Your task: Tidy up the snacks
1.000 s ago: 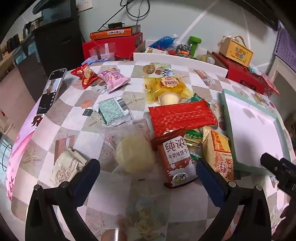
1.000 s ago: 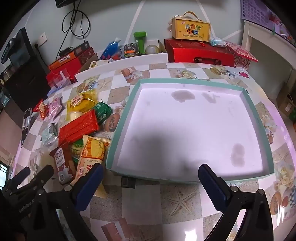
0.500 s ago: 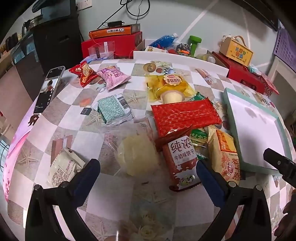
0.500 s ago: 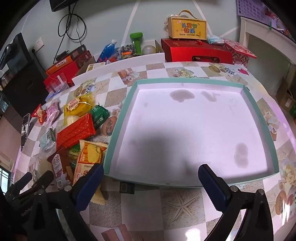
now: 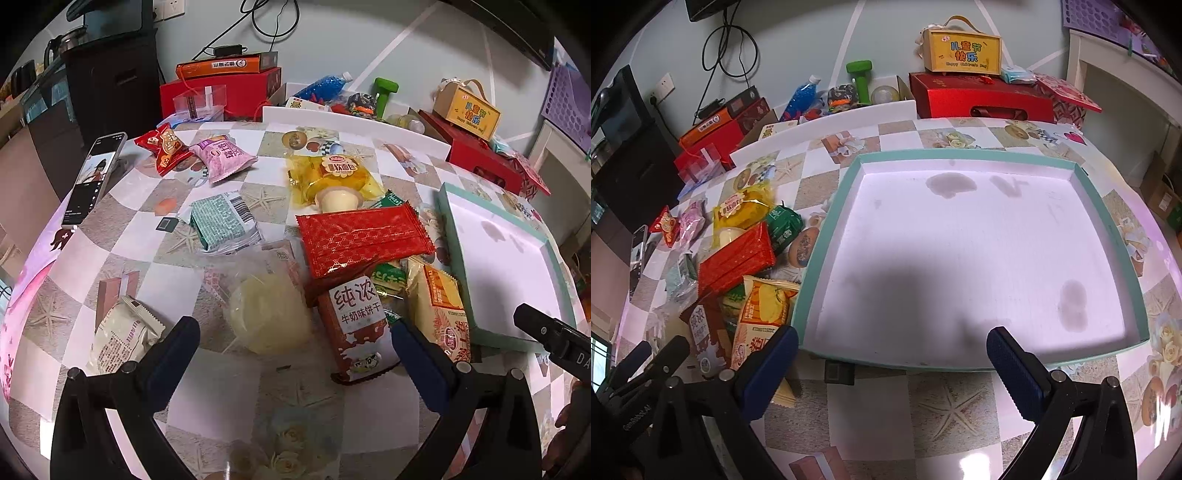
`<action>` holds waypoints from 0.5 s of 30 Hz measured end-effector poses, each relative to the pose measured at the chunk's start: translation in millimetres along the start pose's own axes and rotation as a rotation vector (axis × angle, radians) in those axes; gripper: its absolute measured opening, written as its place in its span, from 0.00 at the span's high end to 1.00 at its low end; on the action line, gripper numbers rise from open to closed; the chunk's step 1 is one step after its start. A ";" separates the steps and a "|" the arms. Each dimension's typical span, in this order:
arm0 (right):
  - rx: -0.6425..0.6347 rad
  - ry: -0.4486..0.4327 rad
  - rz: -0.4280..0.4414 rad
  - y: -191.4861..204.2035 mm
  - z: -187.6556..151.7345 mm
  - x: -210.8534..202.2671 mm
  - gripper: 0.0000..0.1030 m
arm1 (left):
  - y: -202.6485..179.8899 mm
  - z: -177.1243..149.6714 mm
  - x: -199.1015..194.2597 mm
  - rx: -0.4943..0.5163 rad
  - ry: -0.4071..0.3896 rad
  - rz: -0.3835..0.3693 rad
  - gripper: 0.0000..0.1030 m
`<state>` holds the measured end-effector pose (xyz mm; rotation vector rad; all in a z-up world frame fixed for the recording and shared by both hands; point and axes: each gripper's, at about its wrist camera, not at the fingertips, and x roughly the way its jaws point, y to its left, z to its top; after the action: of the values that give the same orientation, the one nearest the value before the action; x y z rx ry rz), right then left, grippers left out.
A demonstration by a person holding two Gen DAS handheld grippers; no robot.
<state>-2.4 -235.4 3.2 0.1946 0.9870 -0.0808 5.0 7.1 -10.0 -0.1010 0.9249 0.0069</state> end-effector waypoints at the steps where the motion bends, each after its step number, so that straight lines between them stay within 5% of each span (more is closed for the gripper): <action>1: 0.000 -0.001 0.000 -0.1 0.0 -0.1 0.00 | -0.1 0.0 -0.3 0.001 0.000 -0.001 0.00; 15: 0.003 -0.004 -0.001 -1.3 0.4 -1.1 0.00 | -0.9 -0.3 -0.9 -0.001 0.001 0.000 0.00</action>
<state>-2.9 -236.7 4.2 0.1971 0.9828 -0.0833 4.3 6.1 -9.3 -0.1019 0.9263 0.0076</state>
